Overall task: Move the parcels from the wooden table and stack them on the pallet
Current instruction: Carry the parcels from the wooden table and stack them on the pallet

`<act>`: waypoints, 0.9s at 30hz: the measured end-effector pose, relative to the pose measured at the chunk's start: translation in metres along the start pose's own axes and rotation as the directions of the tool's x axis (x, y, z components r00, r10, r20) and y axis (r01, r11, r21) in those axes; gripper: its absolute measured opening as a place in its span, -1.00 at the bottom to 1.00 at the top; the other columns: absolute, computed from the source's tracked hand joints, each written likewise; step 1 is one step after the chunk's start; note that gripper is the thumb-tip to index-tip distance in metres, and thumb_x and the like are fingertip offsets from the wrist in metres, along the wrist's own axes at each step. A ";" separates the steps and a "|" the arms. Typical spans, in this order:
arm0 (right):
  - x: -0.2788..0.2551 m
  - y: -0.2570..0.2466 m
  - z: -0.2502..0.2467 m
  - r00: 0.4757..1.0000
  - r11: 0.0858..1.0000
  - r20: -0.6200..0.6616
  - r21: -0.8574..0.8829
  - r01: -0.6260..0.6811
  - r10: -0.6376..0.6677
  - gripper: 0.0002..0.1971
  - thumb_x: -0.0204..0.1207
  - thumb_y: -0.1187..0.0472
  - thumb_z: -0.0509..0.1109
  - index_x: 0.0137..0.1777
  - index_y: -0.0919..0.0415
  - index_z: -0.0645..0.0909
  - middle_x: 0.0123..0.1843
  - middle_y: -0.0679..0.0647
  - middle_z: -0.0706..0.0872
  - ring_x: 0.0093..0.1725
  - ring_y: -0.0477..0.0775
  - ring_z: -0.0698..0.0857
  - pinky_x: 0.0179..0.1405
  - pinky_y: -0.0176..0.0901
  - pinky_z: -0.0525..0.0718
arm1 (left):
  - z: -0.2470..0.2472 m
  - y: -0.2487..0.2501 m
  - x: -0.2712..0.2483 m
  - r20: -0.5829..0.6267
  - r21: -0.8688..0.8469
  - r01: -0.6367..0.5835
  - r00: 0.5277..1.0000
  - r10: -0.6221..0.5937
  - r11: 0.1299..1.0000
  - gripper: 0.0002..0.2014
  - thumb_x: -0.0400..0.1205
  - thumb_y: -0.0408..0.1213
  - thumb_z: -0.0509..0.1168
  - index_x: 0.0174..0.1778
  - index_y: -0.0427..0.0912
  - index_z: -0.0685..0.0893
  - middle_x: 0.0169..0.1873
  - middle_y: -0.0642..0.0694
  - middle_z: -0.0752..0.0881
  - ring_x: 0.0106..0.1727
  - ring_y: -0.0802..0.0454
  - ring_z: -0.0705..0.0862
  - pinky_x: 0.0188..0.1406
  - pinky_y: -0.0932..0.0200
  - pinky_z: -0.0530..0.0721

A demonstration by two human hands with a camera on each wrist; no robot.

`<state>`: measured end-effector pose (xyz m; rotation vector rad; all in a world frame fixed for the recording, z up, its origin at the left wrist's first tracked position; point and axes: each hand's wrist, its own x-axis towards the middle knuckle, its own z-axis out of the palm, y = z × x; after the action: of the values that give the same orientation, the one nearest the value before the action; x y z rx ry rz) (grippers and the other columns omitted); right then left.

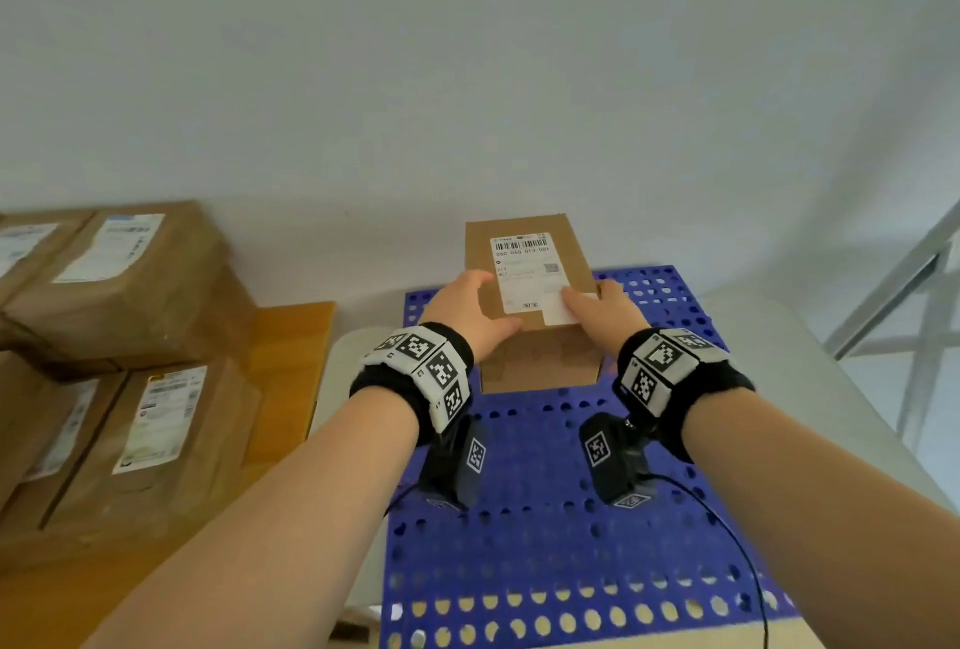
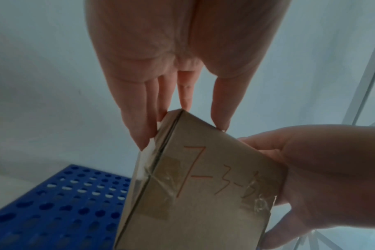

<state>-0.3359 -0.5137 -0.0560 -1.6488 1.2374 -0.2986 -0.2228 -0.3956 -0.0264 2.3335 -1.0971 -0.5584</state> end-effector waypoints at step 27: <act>0.123 0.094 -0.075 0.990 0.993 -0.091 0.047 -0.105 0.109 -0.48 0.58 0.01 0.25 0.54 0.05 0.36 0.32 0.04 0.63 0.27 0.18 0.61 0.27 0.07 0.59 | 0.145 0.062 0.106 0.140 -0.122 0.057 0.989 -0.039 0.991 -0.40 0.56 -0.24 0.37 0.52 -0.14 0.33 0.44 -0.11 0.44 0.45 -0.02 0.41 0.42 0.13 0.38</act>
<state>-0.3866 -0.6544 -0.1412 -1.5411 1.3756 -0.3363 -0.2763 -0.5517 -0.1200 2.2445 -1.0364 -0.7935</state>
